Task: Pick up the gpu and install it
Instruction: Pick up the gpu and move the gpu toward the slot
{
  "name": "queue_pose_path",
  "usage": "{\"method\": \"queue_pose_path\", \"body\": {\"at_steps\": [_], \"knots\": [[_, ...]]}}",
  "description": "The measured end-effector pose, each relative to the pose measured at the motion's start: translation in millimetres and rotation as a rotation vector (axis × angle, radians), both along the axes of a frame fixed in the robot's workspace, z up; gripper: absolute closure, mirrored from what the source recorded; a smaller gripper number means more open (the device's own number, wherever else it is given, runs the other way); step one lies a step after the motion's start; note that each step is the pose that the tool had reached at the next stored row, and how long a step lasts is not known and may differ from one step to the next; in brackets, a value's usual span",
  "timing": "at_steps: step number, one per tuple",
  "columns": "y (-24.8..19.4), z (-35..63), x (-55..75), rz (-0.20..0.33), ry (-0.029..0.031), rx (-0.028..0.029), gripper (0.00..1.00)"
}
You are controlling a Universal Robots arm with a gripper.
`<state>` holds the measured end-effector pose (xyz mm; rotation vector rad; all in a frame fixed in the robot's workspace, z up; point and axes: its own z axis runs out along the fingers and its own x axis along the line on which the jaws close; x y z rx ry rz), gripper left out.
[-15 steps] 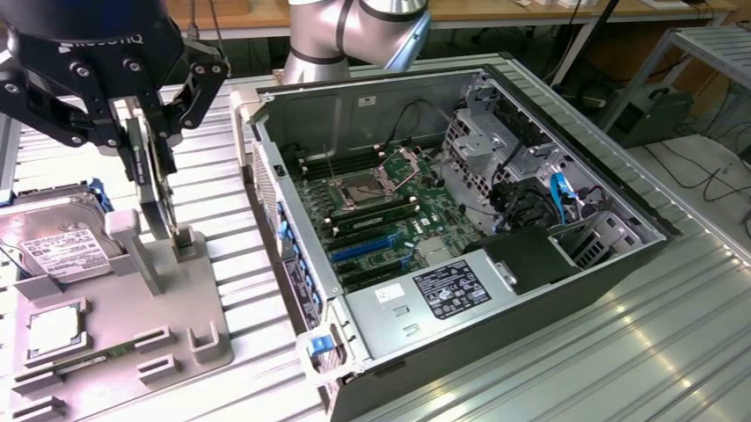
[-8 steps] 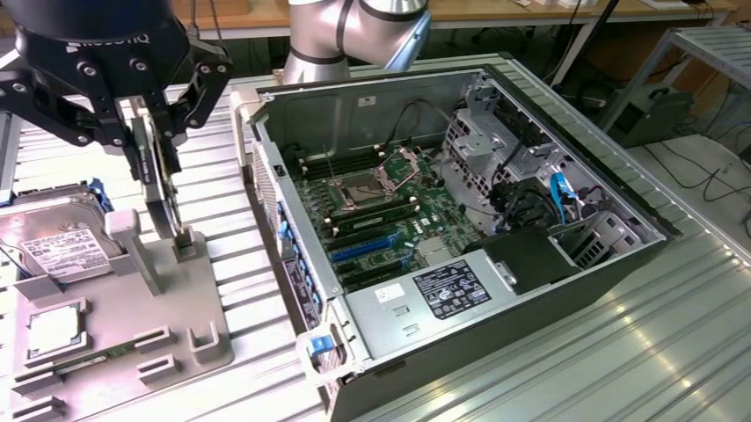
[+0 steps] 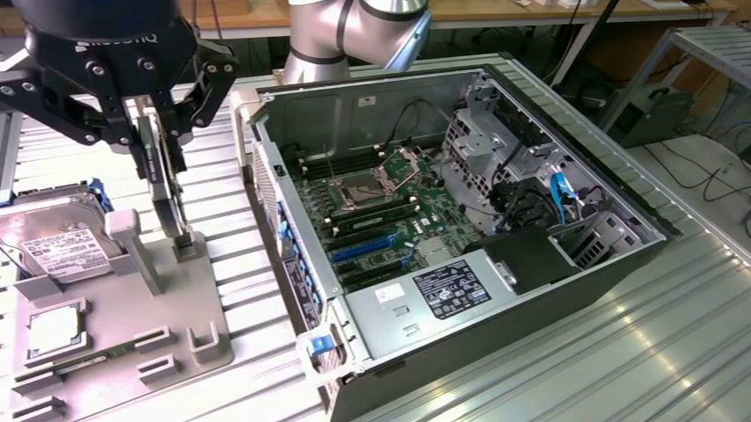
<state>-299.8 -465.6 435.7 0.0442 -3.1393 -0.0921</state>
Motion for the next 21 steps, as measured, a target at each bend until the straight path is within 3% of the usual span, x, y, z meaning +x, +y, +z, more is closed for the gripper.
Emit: {"method": "queue_pose_path", "body": {"at_steps": [21], "knots": [[0.0,0.1,14.7,0.000,0.0001,-0.0001,0.72]]}}
